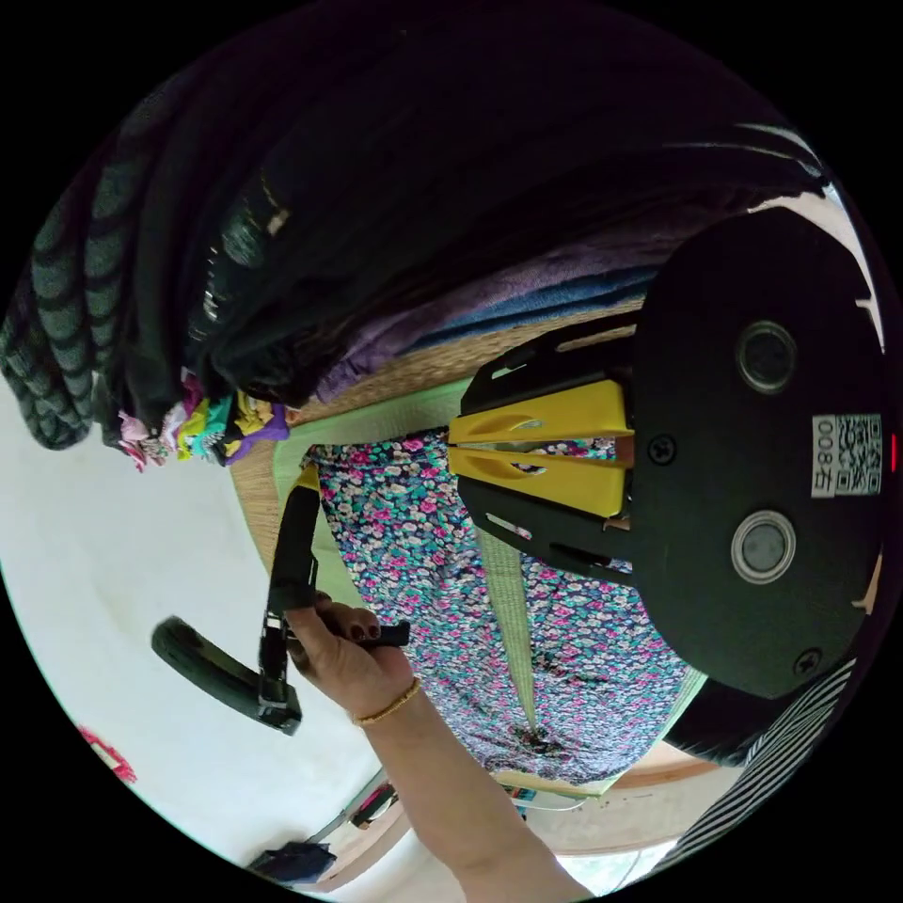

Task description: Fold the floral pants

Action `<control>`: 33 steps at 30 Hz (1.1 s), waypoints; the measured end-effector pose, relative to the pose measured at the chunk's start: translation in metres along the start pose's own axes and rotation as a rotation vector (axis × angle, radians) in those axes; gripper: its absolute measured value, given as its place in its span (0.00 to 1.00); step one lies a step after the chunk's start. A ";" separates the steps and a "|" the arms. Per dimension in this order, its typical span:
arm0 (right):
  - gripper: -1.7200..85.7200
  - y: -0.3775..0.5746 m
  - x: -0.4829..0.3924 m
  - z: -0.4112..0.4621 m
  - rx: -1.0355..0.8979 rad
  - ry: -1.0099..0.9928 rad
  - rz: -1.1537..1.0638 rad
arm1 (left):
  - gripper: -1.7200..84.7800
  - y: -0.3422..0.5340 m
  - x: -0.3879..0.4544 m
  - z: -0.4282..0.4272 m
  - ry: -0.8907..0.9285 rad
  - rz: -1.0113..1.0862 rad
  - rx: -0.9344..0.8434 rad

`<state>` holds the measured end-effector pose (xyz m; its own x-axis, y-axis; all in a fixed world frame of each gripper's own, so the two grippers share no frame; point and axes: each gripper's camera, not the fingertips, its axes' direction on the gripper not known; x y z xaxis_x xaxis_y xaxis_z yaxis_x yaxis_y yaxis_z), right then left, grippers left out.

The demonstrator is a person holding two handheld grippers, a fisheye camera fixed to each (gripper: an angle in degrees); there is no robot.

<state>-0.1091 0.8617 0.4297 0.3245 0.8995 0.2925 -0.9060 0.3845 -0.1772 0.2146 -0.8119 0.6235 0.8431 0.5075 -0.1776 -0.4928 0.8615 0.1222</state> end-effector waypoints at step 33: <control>0.03 0.077 0.031 -0.069 -0.159 0.181 0.093 | 0.04 0.177 0.064 -0.007 0.086 0.059 -0.244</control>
<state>-0.1501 0.9336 0.3601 0.2984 0.9494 0.0982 -0.8846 0.3137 -0.3450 0.1797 -0.6267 0.6266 0.7954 0.5472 -0.2605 -0.5864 0.8035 -0.1027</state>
